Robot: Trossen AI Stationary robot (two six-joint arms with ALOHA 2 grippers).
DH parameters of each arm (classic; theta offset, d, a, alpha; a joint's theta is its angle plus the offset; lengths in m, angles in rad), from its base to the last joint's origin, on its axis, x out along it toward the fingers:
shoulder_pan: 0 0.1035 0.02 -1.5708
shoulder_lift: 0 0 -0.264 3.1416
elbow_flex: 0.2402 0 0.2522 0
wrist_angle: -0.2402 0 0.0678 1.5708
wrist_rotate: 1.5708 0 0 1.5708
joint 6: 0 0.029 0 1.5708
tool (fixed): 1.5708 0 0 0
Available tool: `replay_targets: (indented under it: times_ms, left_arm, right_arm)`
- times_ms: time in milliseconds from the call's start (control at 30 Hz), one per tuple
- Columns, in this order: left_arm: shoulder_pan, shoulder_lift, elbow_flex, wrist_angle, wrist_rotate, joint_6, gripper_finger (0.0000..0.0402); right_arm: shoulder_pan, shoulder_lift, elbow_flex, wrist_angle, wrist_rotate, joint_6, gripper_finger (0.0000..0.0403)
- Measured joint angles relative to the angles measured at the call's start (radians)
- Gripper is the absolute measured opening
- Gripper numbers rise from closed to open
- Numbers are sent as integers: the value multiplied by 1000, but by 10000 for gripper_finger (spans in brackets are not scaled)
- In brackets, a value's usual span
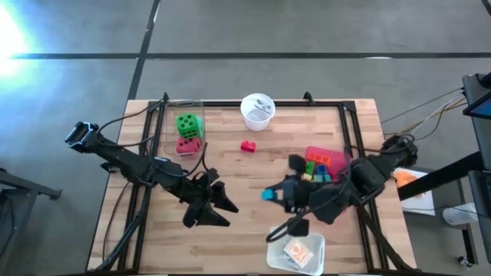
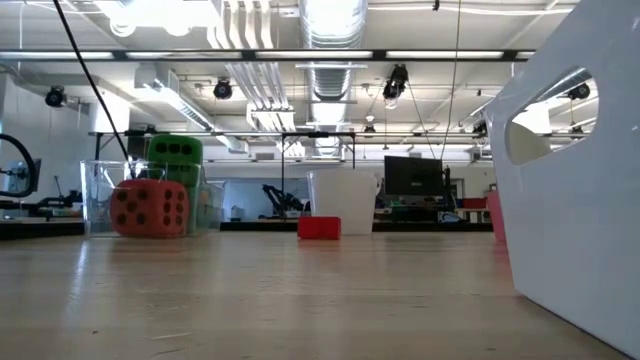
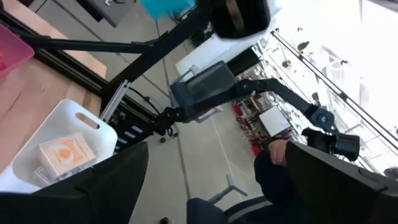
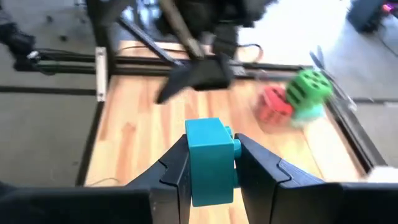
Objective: Pick & Place Toys
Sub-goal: Put the light blue game piece into the pink bin
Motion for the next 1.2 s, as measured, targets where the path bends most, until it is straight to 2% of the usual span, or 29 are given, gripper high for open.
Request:
replay_targets:
  times_ms: [233,433,567,700,800,967,1100,1200]
  left_arm:
    - [-3,0,0,-3,-2,18,379]
    - [-3,0,0,-7,-2,29,379]
    - [-4,-1,0,-7,-2,37,379]
    - [-4,-1,0,-7,-2,44,379]
    - [-3,-1,0,-7,-2,47,379]
    - [-2,-1,0,-10,-7,47,379]
    - [-2,-1,0,-23,-9,48,379]
    - [-2,-1,0,-31,-9,47,379]
  right_arm:
    - [10,-111,-87,-131,90,150,90]
    - [24,-280,-304,-135,200,314,90]
    - [24,-416,-490,-151,268,572,90]
    - [22,-526,-665,-212,273,918,90]
    - [22,-584,-783,-252,230,1165,90]
    - [22,-666,-956,-279,131,1483,90]
    - [22,-700,-1067,-279,4,1621,90]
    - [22,-694,-1135,-258,-110,1659,90]
